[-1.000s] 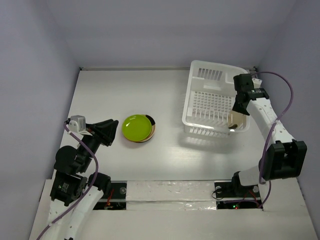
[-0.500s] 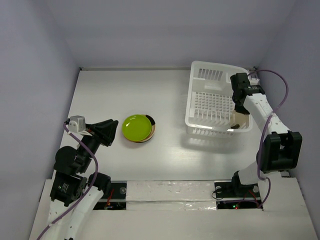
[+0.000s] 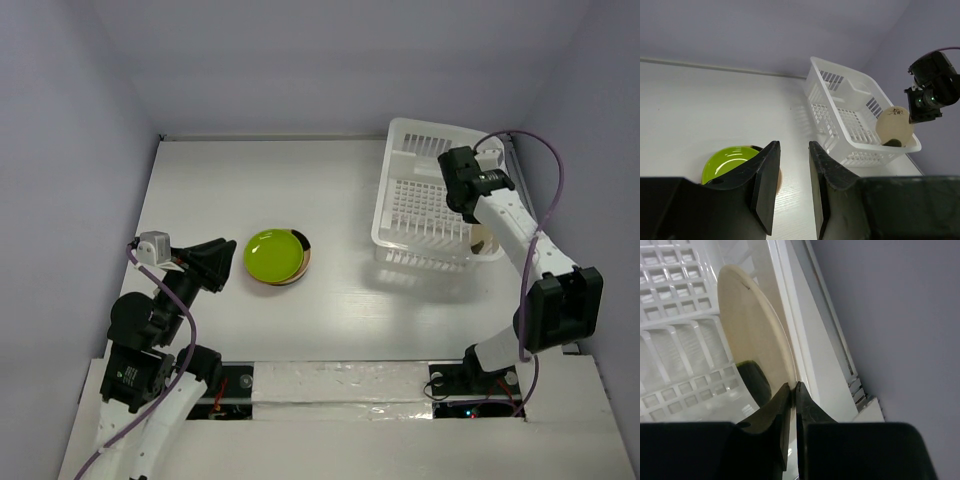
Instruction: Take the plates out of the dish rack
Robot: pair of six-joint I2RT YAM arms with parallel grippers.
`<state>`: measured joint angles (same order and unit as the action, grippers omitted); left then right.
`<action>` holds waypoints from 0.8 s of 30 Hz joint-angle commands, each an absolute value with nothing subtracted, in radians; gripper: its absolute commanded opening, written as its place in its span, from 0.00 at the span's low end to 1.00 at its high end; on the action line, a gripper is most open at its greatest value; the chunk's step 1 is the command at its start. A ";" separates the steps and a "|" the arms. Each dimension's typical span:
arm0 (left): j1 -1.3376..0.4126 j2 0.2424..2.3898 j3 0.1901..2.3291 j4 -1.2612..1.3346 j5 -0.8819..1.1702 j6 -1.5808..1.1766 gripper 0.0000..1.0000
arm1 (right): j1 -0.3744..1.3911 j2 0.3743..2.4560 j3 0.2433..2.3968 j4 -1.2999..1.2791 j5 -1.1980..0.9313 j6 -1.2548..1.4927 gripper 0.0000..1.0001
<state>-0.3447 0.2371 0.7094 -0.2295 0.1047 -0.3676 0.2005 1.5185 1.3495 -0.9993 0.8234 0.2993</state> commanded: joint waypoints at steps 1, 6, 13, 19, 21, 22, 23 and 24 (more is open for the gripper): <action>-0.334 0.239 0.707 -0.180 0.120 -0.364 0.27 | 0.265 1.454 1.439 -1.032 0.963 0.318 0.00; -0.334 0.253 0.706 -0.181 0.118 -0.364 0.27 | 0.340 1.447 1.551 -1.141 1.048 0.397 0.00; -0.325 0.271 0.706 -0.183 0.114 -0.362 0.27 | 0.445 1.326 1.681 -1.022 0.728 0.399 0.00; -0.325 0.290 0.707 -0.189 0.095 -0.365 0.27 | 0.529 1.264 1.565 -0.706 0.258 0.452 0.00; -0.325 0.295 0.707 -0.192 0.084 -0.365 0.27 | 0.586 1.284 1.519 -0.628 0.166 0.475 0.00; -0.316 0.302 0.709 -0.192 0.080 -0.367 0.27 | 0.629 1.313 1.479 -0.553 0.143 0.485 0.00; -0.316 0.305 0.709 -0.192 0.080 -0.367 0.27 | 0.649 1.331 1.462 -0.516 0.121 0.485 0.00; -0.316 0.310 0.710 -0.195 0.074 -0.367 0.27 | 0.667 1.351 1.444 -0.474 0.079 0.500 0.00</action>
<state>-0.3256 0.2859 0.7094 -0.2295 0.0917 -0.3679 0.6014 1.2663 1.5150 -0.7128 0.3031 0.4541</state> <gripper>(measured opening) 0.269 0.097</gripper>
